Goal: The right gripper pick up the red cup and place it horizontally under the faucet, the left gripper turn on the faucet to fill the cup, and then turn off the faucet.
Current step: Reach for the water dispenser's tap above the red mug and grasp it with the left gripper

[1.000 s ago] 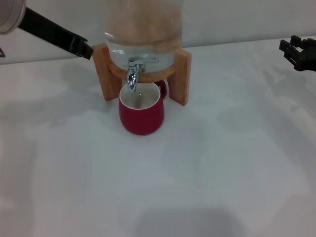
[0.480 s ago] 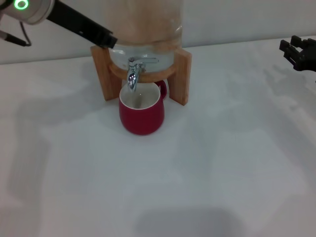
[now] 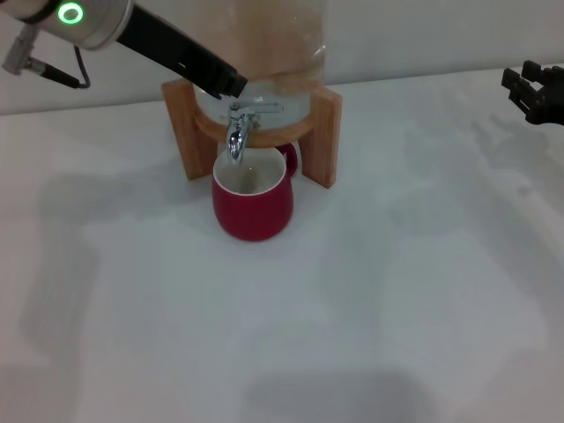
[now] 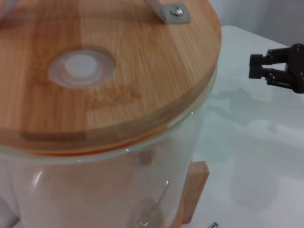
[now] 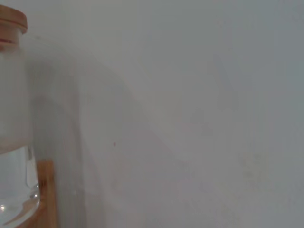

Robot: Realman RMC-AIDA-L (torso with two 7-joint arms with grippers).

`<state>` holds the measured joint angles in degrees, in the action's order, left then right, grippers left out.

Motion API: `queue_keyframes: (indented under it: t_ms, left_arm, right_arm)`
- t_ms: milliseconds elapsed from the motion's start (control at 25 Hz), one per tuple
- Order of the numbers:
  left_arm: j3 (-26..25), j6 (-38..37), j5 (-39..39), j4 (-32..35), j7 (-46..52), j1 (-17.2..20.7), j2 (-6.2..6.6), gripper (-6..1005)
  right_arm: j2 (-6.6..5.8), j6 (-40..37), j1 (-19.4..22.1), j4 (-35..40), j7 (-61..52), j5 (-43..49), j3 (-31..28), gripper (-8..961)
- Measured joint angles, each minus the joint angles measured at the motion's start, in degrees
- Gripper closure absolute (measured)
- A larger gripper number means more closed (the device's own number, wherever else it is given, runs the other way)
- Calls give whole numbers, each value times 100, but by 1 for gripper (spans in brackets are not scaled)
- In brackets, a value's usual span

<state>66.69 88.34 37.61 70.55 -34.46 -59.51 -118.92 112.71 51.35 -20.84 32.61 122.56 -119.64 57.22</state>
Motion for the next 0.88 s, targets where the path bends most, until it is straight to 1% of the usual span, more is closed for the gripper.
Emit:
queue_keyframes:
  t_ms: [80, 360, 600, 880]
  left_arm:
    - [1, 1, 2, -79, -20, -36, 0, 956]
    - [18, -28, 1, -310, -35, -197, 0, 957]
    - [123, -203, -68, -563, -27, -319, -4, 957]
    - [279, -461, -135, -707, -43, -357, -3, 957]
  right_arm:
    - [26, -25, 0, 0, 52, -5, -4, 649]
    - [38, -30, 5, 0, 109, -7, -33, 649]
    - [92, -30, 34, 0, 220, -8, -71, 649]
    - [94, -28, 49, 0, 224, -8, -71, 649]
